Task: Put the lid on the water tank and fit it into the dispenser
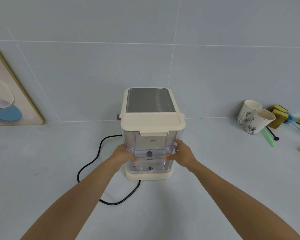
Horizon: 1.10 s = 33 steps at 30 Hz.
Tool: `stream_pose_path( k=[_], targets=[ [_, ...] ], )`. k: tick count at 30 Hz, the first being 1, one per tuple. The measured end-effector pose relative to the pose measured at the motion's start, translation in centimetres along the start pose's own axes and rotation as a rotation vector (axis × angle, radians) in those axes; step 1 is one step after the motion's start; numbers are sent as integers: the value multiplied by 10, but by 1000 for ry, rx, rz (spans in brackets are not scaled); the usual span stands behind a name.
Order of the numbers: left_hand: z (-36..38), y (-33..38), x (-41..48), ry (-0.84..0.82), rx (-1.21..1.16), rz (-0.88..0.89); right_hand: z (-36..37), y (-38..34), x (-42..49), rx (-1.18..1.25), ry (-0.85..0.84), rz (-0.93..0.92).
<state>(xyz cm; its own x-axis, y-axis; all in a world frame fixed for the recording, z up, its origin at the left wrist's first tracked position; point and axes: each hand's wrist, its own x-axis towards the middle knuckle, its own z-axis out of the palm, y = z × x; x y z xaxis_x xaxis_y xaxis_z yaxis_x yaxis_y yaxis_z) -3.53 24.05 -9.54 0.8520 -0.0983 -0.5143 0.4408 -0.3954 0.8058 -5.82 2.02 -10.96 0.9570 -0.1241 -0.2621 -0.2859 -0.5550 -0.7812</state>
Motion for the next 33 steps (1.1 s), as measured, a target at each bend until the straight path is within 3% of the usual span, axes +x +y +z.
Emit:
stream_pose_path(
  k=[23,33],
  targets=[
    [3,2,0,31,-2,-28,1,0,-9,-2,-19,38],
    [10,-4,-37,157,103,110,-10,-11,-23,-30,-73,-15]
  ],
)
